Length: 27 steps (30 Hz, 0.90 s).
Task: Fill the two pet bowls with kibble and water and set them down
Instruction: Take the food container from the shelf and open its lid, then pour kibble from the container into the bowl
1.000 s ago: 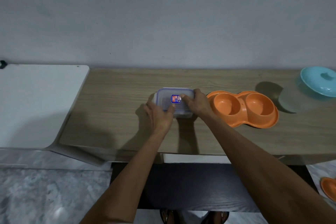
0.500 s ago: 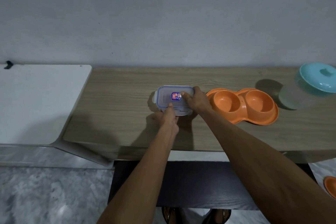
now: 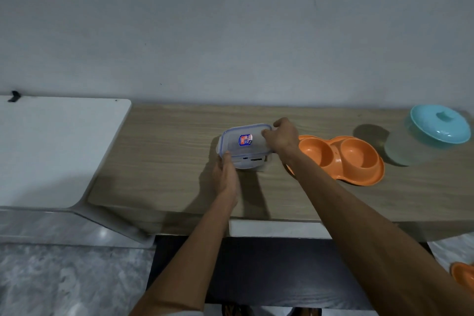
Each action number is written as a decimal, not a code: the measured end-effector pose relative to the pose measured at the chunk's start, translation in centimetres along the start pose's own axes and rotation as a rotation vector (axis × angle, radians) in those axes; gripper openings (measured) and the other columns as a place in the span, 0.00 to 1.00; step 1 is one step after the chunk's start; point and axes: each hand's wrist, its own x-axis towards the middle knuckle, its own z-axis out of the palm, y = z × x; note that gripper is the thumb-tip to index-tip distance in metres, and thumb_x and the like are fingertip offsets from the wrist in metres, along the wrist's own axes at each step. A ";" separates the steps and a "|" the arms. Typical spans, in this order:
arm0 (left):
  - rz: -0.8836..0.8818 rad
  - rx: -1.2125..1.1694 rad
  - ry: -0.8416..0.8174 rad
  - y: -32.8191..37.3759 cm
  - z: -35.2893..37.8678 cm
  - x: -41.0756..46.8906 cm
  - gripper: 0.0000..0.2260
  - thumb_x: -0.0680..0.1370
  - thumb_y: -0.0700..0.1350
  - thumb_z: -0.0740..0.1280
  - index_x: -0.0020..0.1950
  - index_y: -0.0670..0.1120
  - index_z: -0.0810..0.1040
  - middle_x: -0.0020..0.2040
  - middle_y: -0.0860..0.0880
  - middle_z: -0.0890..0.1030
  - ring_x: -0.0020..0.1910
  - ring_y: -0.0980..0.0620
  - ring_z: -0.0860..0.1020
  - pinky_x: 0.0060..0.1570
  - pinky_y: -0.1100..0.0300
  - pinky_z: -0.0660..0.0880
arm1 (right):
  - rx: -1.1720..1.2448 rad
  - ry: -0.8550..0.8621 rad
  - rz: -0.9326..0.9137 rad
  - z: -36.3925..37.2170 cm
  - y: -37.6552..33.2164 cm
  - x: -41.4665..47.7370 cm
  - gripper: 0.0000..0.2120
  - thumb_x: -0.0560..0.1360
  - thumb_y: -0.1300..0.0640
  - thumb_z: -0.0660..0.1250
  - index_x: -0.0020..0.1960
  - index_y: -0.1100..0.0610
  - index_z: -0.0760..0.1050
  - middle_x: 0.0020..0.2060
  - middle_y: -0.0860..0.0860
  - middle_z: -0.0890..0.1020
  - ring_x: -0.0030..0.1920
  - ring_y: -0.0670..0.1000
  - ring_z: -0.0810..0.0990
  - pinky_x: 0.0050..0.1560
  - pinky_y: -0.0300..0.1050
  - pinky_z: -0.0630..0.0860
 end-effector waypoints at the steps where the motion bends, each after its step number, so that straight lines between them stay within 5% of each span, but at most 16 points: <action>1: -0.011 -0.010 -0.008 0.2 -0.2 -0.1 0.22 0.82 0.60 0.57 0.70 0.50 0.72 0.61 0.49 0.76 0.57 0.49 0.73 0.64 0.50 0.71 | 0.086 0.007 0.011 0.0 -0.5 0.1 0.17 0.73 0.58 0.70 0.61 0.58 0.74 0.60 0.59 0.78 0.58 0.60 0.79 0.58 0.58 0.79; 6: -0.033 -0.032 0.013 1.0 -0.6 0.1 0.27 0.82 0.62 0.50 0.74 0.47 0.68 0.73 0.45 0.70 0.71 0.45 0.69 0.73 0.47 0.64 | 0.382 0.022 0.058 -0.4 -3.2 0.6 0.09 0.71 0.67 0.66 0.39 0.54 0.74 0.46 0.57 0.80 0.45 0.56 0.80 0.46 0.59 0.84; 11: 0.123 0.129 0.034 1.2 -1.9 1.2 0.12 0.82 0.53 0.60 0.51 0.47 0.79 0.49 0.45 0.80 0.47 0.48 0.76 0.50 0.53 0.76 | 0.513 0.003 0.091 -0.2 -4.3 3.5 0.11 0.73 0.67 0.67 0.38 0.53 0.73 0.38 0.52 0.77 0.46 0.55 0.79 0.46 0.52 0.81; 13: 0.160 0.184 -0.001 1.4 -2.3 1.4 0.14 0.82 0.49 0.62 0.59 0.43 0.80 0.49 0.47 0.81 0.46 0.52 0.75 0.43 0.60 0.70 | 0.560 0.015 0.128 0.2 -4.4 5.3 0.11 0.74 0.68 0.67 0.38 0.53 0.73 0.39 0.52 0.77 0.45 0.54 0.77 0.45 0.50 0.81; 15: 0.150 0.197 -0.029 1.4 -2.5 1.6 0.16 0.82 0.49 0.62 0.66 0.44 0.77 0.55 0.50 0.80 0.50 0.54 0.75 0.47 0.64 0.69 | 0.571 0.048 0.157 0.8 -4.2 7.3 0.11 0.73 0.67 0.67 0.39 0.52 0.74 0.45 0.54 0.79 0.48 0.55 0.78 0.49 0.53 0.83; 19: 0.176 0.201 -0.034 1.0 -2.8 1.9 0.14 0.82 0.49 0.63 0.64 0.46 0.79 0.48 0.54 0.81 0.46 0.60 0.76 0.42 0.67 0.70 | 0.514 0.082 0.221 2.6 -2.5 10.8 0.07 0.74 0.66 0.67 0.44 0.54 0.77 0.48 0.54 0.79 0.50 0.55 0.78 0.56 0.56 0.81; 23: 0.202 0.172 -0.025 0.7 -2.9 2.3 0.13 0.81 0.48 0.65 0.62 0.45 0.81 0.53 0.48 0.84 0.50 0.54 0.79 0.47 0.65 0.73 | 0.446 0.088 0.213 4.0 -0.8 11.6 0.10 0.75 0.65 0.66 0.55 0.57 0.79 0.51 0.55 0.80 0.48 0.53 0.77 0.55 0.50 0.81; 27: 0.202 0.172 -0.007 0.7 -2.7 2.2 0.13 0.81 0.48 0.65 0.62 0.46 0.81 0.52 0.49 0.83 0.47 0.57 0.78 0.45 0.67 0.73 | 0.408 0.070 0.258 5.0 0.8 12.1 0.12 0.72 0.66 0.64 0.52 0.54 0.79 0.53 0.57 0.80 0.51 0.58 0.79 0.52 0.58 0.82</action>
